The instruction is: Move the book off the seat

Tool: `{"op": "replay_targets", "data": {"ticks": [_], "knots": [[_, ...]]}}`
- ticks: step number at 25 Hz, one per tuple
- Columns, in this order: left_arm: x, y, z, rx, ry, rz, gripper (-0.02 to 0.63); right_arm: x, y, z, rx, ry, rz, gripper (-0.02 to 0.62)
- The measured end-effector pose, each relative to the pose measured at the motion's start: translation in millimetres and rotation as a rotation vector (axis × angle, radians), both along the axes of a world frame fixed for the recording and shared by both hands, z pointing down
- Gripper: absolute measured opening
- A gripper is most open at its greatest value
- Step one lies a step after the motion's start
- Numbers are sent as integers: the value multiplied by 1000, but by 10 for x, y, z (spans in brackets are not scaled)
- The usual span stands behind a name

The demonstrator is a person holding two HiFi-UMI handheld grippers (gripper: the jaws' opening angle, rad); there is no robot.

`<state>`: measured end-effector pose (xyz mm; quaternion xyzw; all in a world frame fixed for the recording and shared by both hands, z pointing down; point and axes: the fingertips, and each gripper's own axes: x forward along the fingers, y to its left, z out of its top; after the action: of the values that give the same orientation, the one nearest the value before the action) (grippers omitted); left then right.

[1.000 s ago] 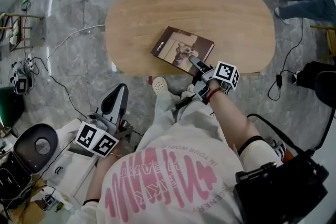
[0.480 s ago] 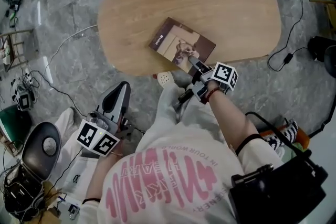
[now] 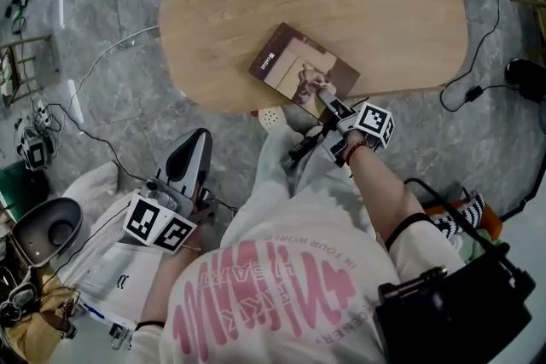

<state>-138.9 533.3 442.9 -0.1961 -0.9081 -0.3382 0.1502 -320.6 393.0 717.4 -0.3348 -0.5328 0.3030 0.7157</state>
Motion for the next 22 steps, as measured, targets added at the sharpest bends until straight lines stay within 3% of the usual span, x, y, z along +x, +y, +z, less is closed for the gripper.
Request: {"op": "replay_targets", "data": {"ticks": [3, 16, 22], "knots": [[27, 11, -1, 1, 4, -16, 8, 15, -47, 94, 49, -24, -9, 259], [234, -91, 40, -13, 37, -64, 8, 60, -55, 357, 106, -31, 13, 298], [239, -93, 39, -24, 37, -106, 8, 69, -180, 545, 216, -35, -18, 328]]}}
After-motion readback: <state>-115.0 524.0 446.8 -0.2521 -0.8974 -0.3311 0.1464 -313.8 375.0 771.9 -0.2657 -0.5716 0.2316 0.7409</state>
